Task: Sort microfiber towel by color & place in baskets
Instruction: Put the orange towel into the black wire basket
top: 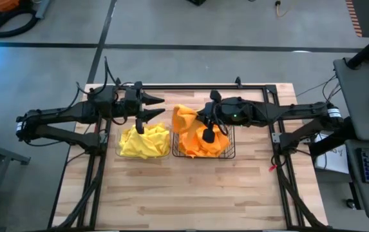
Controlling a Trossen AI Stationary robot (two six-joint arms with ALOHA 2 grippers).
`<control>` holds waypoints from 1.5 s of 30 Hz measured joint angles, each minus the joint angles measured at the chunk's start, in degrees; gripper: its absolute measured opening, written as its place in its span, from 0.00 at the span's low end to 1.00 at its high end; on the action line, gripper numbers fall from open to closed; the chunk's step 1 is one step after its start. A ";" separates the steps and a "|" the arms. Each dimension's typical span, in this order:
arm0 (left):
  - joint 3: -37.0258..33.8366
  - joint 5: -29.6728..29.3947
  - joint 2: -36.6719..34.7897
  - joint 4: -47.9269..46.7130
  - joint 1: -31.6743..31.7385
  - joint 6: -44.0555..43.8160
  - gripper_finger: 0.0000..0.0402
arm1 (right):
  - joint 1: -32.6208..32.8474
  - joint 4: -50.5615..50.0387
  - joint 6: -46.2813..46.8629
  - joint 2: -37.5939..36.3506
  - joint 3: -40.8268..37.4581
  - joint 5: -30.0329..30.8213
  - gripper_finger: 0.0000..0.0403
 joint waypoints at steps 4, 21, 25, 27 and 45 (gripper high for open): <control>0.00 0.02 -1.14 -1.79 0.00 -0.94 0.45 | 0.82 -3.42 1.56 -0.66 -1.42 0.04 0.02; 0.00 0.05 -0.75 -3.33 -1.52 -1.41 0.42 | 1.32 19.63 6.77 4.19 -20.98 6.47 0.02; 0.00 0.09 -0.52 -3.63 -1.94 -1.41 0.42 | 1.34 22.09 7.33 7.50 -22.46 6.02 0.02; 0.00 0.07 -0.50 -4.05 -2.21 -1.44 0.42 | 1.34 22.36 7.31 9.17 -22.44 6.00 0.02; -5.21 -4.62 0.09 -1.42 -11.99 -1.98 0.42 | 1.21 22.02 5.54 19.07 -18.62 6.52 0.05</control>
